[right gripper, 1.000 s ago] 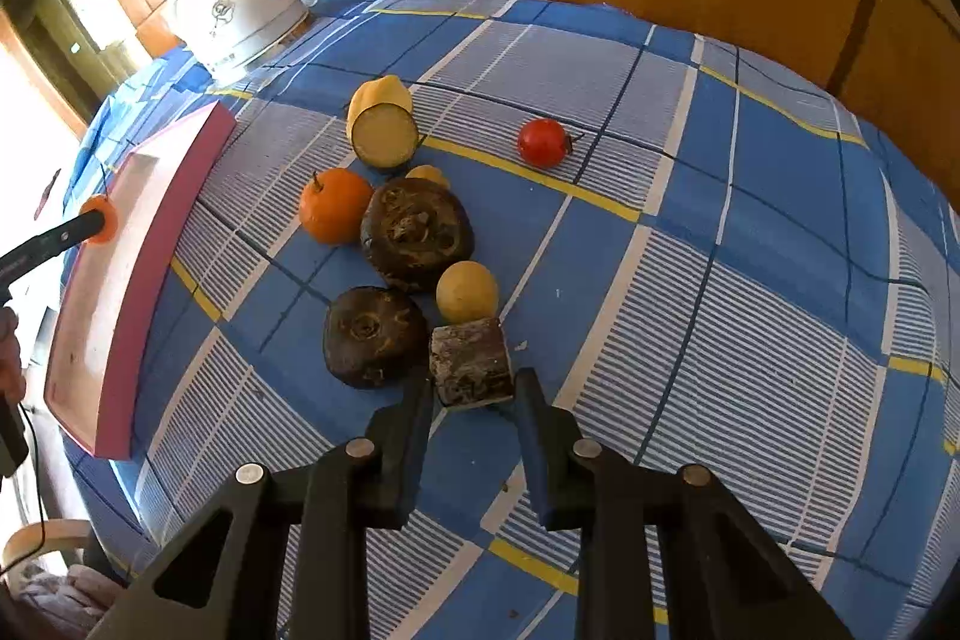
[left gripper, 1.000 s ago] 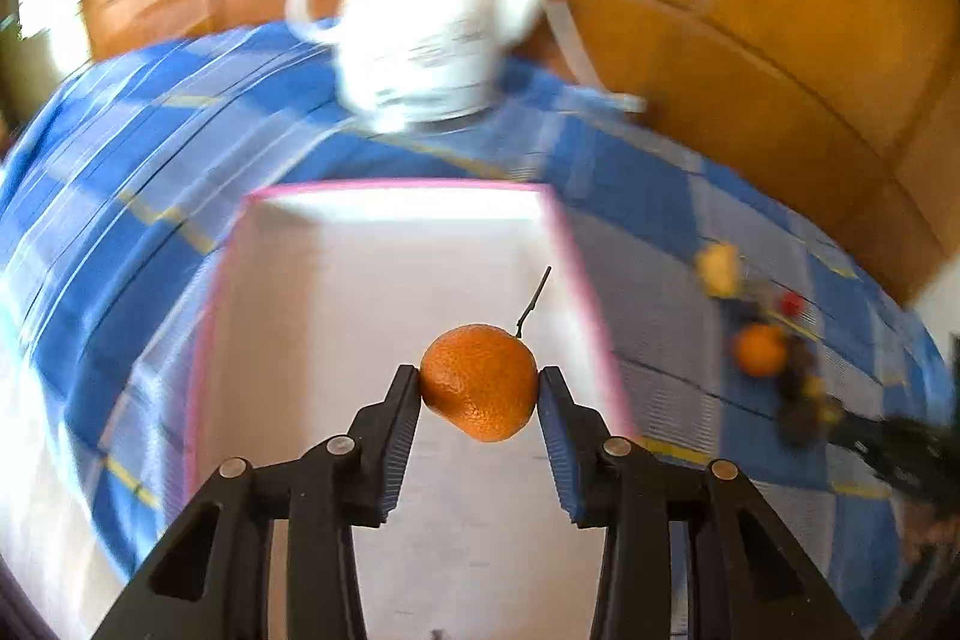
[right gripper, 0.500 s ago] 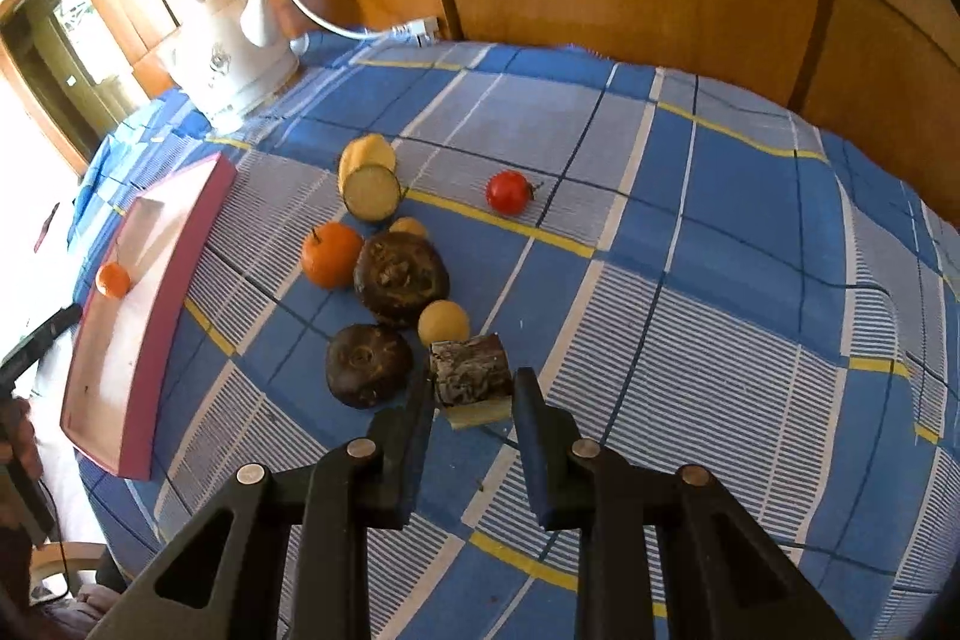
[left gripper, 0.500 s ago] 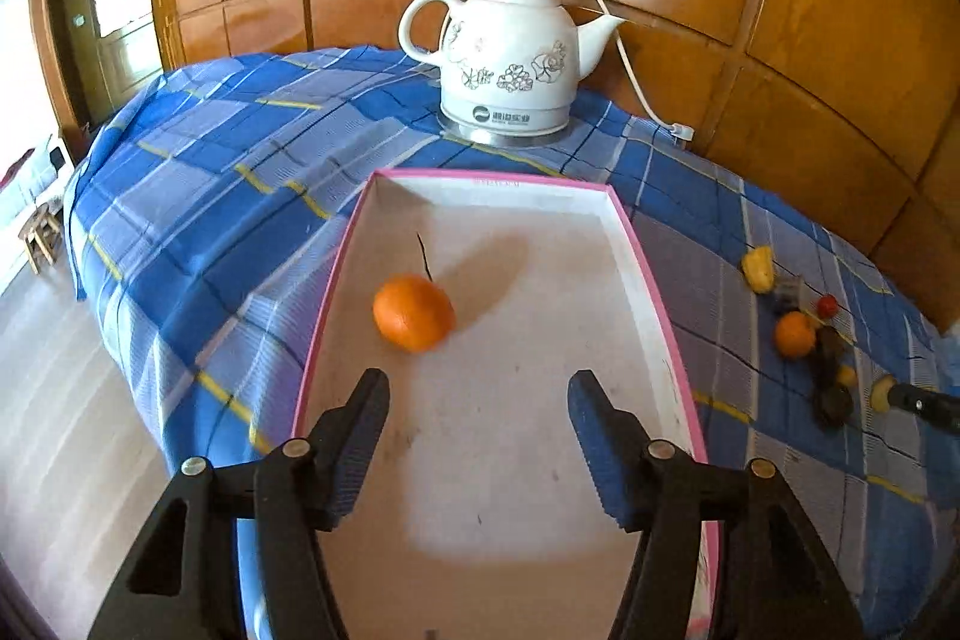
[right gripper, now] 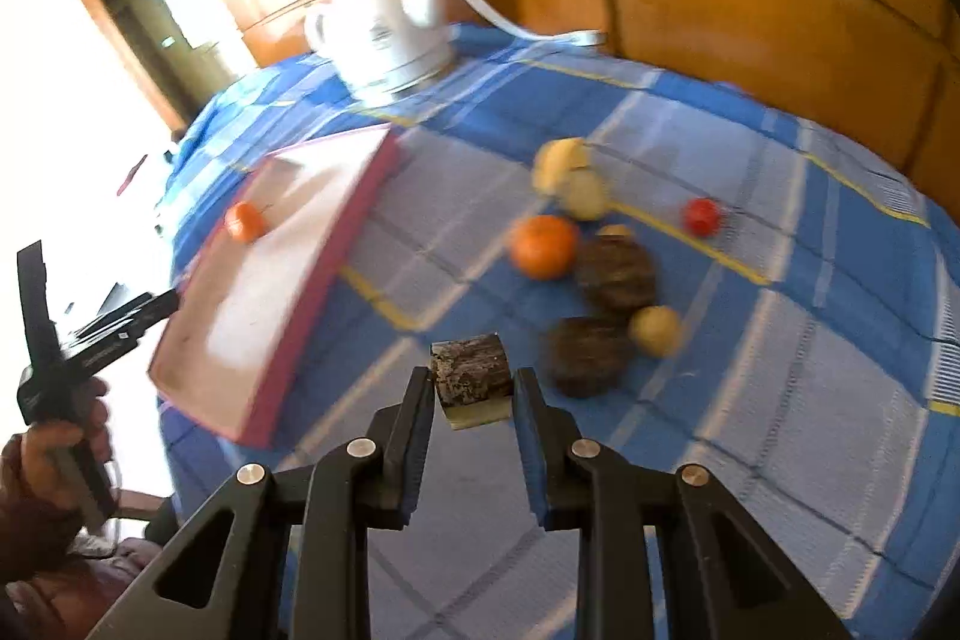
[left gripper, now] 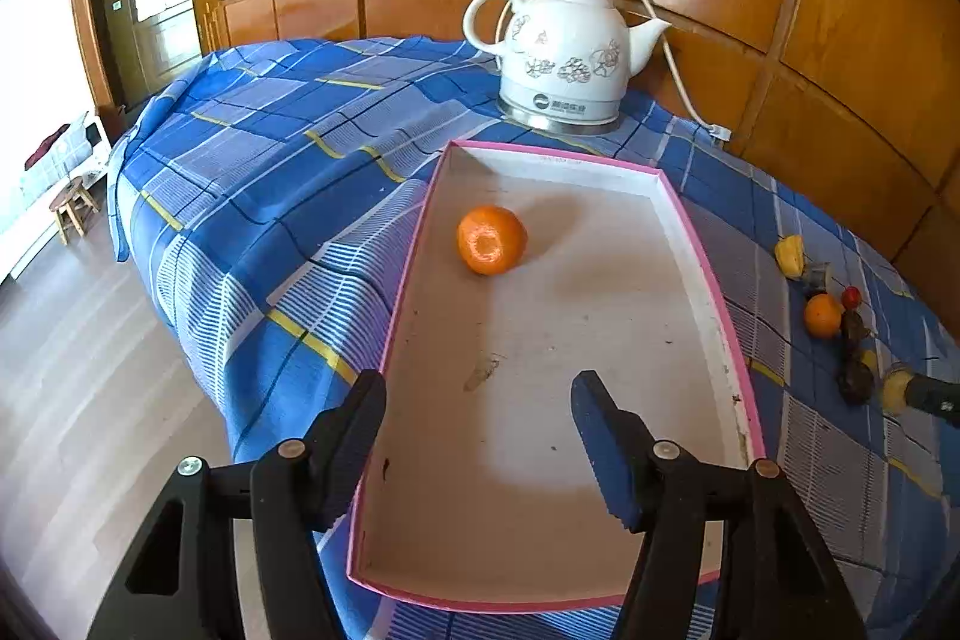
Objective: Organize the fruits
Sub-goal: 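Carry the cut brown piece into the tray and open the right tool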
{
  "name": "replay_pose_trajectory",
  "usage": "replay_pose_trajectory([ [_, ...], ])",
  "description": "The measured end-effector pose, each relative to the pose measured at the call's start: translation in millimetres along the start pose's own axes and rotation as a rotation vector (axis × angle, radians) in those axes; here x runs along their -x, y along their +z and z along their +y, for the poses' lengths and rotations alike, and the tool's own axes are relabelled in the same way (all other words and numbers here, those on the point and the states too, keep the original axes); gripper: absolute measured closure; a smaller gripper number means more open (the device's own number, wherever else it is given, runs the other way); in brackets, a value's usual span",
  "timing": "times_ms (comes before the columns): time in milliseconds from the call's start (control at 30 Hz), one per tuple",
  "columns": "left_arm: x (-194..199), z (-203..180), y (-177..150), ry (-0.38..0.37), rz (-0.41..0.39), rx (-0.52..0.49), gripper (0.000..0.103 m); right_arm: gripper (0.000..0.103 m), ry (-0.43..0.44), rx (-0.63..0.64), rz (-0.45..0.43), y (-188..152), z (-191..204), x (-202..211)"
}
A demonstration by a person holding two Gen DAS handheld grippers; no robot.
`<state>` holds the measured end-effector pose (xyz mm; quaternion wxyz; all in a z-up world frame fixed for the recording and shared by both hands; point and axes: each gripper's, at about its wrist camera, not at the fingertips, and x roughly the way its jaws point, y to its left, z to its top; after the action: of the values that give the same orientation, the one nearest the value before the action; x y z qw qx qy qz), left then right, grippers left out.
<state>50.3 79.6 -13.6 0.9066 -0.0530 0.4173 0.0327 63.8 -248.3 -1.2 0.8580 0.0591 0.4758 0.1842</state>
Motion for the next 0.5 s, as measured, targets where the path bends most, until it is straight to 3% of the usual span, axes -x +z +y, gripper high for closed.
replay_pose_trajectory([
  [267, 17, -10, -1, -0.008, -0.056, -0.047, 0.031, 0.076, 0.115, 0.125, 0.019, 20, 85, -31],
  [500, 26, -10, -4, -0.009, -0.089, -0.063, 0.030, 0.076, 0.134, 0.138, 0.027, 44, 126, -61],
])
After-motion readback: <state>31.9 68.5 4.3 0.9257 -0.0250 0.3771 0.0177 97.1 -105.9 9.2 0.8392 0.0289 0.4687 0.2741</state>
